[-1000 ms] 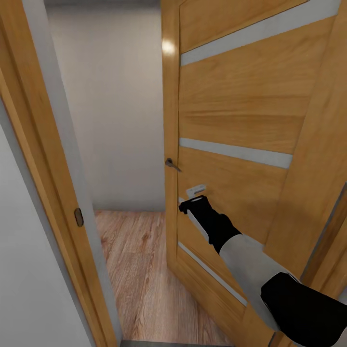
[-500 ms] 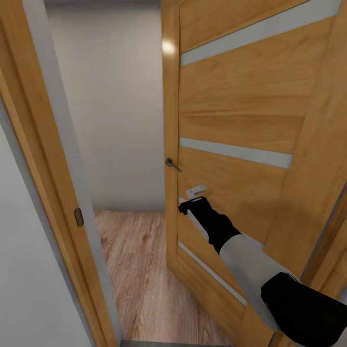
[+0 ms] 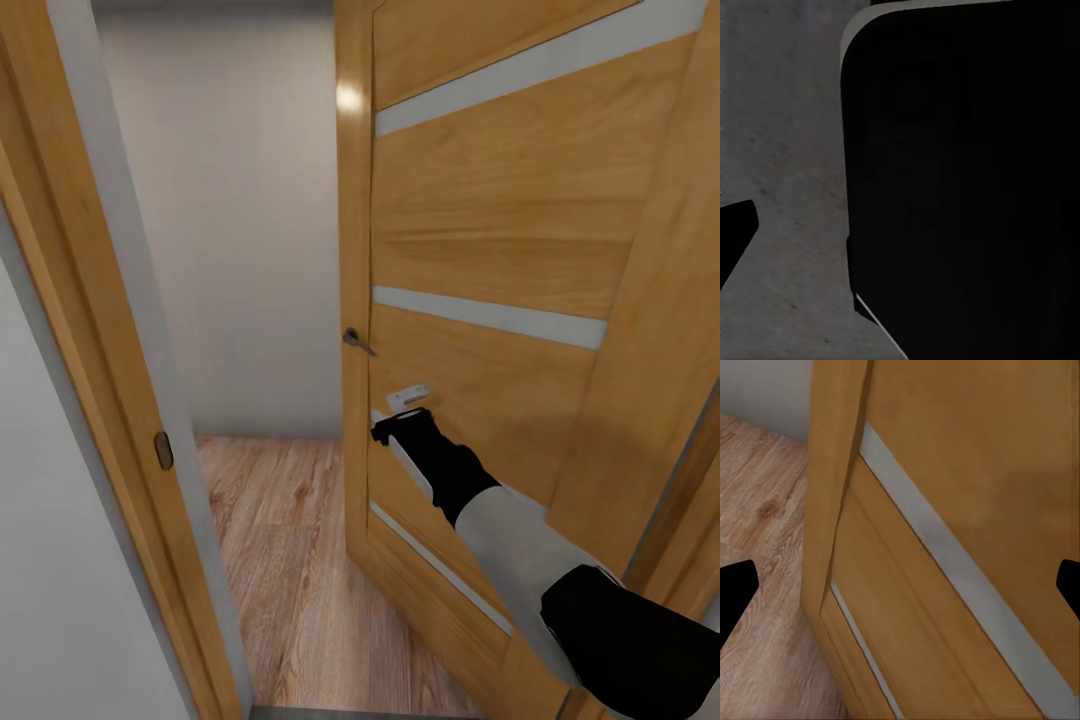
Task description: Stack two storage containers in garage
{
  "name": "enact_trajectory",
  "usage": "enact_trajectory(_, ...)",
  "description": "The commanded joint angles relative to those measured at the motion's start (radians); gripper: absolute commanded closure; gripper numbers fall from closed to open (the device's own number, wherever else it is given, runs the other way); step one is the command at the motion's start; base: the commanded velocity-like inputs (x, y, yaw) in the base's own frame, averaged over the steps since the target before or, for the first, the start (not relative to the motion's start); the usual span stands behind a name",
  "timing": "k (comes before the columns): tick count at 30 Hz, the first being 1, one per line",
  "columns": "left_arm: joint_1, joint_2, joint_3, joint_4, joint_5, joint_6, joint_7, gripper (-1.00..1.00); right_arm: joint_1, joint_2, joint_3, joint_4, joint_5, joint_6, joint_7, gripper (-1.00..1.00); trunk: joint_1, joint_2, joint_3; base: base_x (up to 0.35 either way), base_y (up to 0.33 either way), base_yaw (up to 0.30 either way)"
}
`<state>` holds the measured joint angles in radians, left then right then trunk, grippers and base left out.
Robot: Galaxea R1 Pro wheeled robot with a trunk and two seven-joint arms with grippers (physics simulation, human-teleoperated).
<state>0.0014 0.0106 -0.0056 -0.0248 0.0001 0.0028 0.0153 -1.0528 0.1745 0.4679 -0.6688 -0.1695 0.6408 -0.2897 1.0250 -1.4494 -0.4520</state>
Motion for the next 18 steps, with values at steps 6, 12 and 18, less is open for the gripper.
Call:
enact_trajectory(6, 0.0, -0.001, 0.001, -0.002, 0.0, 0.0, 0.006, -1.0, -0.001, 0.0, 0.025, 0.006, -0.002, 0.037, -0.239, -1.0, 0.0, -0.001, -0.001, 0.0, 0.0, 0.0)
enact_trajectory(12, 0.0, 0.0, 0.001, -0.003, 0.0, 0.001, 0.006, -1.0, -0.001, 0.0, 0.033, 0.006, -0.001, 0.049, -0.273, -1.0, 0.0, -0.001, -0.001, 0.083, 0.0, 0.0)
enact_trajectory(18, 0.0, -0.001, 0.0, -0.003, 0.0, 0.002, 0.006, -1.0, -0.002, 0.0, 0.038, 0.005, -0.001, 0.052, -0.276, -1.0, 0.0, -0.001, -0.001, 0.28, 0.0, 0.0)
